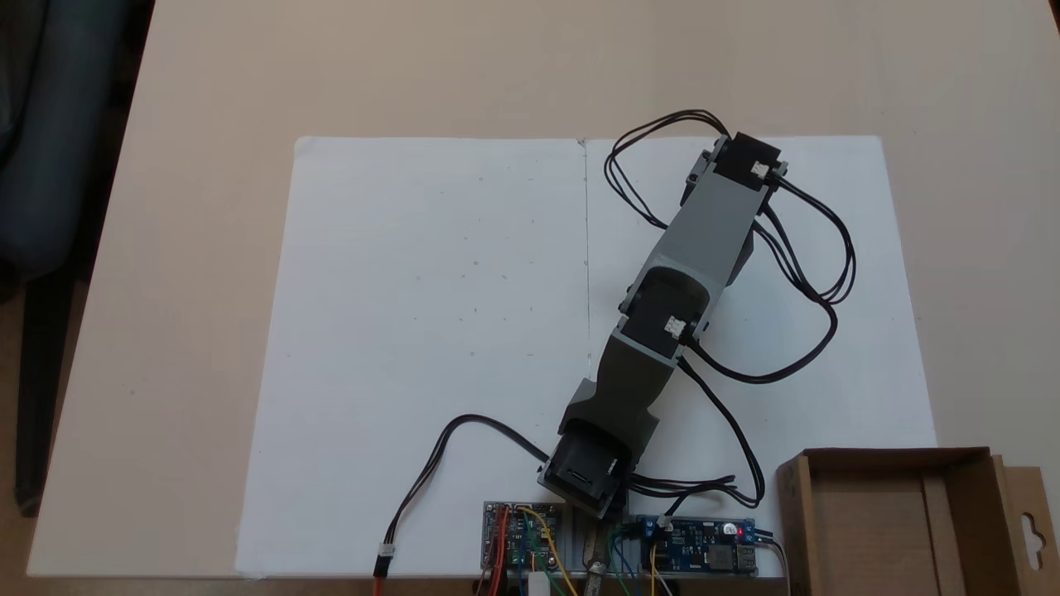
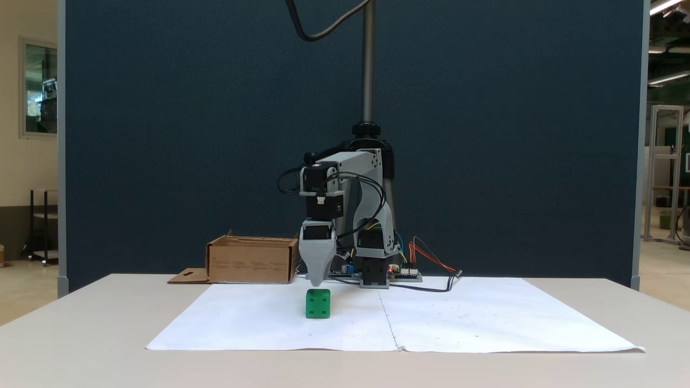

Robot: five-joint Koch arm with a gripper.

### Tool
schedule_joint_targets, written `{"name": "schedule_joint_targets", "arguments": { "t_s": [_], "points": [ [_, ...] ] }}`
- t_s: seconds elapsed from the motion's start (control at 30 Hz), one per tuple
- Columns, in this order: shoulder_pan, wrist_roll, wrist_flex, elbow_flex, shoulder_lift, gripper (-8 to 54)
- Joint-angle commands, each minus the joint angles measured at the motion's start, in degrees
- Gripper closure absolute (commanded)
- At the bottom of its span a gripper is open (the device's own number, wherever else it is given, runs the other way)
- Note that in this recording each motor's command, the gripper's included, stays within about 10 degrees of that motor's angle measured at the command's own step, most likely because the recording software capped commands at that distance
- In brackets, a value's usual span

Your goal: Grasp a green dice and put it in the bin.

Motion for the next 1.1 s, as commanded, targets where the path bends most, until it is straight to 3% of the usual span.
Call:
{"name": "schedule_joint_targets", "arguments": {
  "t_s": [0.0, 0.6, 1.07],
  "points": [
    [0.53, -5.36, -0.53, -0.09, 3.16, -4.8],
    [-0.44, -5.27, -2.55, 0.0, 3.52, -4.7],
    [-0.26, -6.15, -6.77, 0.0, -2.37, -4.6]
  ]
}}
